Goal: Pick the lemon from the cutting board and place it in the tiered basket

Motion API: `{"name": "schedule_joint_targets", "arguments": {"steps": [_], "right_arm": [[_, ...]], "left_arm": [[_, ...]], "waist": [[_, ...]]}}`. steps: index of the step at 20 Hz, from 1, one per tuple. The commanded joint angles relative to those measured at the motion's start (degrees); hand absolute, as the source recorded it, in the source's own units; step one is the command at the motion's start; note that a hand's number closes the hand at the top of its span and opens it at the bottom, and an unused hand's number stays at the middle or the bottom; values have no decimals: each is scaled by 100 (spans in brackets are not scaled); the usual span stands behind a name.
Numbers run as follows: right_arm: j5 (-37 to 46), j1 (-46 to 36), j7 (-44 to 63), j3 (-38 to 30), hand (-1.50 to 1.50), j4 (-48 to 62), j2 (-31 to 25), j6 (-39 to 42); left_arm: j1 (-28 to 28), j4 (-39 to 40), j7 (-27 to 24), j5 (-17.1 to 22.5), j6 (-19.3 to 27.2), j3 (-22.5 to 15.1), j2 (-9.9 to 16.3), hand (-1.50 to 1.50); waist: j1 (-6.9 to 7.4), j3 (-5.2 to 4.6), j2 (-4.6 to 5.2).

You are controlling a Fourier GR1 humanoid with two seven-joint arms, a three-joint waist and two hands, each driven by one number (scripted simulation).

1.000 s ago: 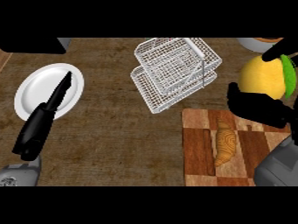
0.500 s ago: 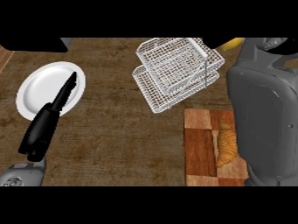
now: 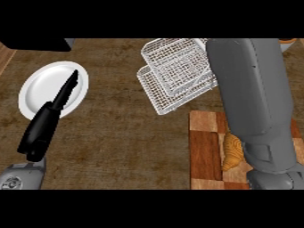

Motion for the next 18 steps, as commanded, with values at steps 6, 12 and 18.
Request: {"name": "schedule_joint_targets", "arguments": {"steps": [6,12,18], "right_arm": [[-896,-390,-1155,-630,-150,1794,20,-2545],[-578,-463,-1643,-825,-150,1758,-127,-4073],[328,-227,-541,-1038,-150,1193,-643,-4304]], "left_arm": [[36,74,-217,19,-28,25,10,0],[112,82,-62,-75,91,-20,-109,0],[399,12,-25,-52,167,171,-46,0]], "waist": [[89,2,47],[-88,1,-15],[-400,-1,-159]]}}
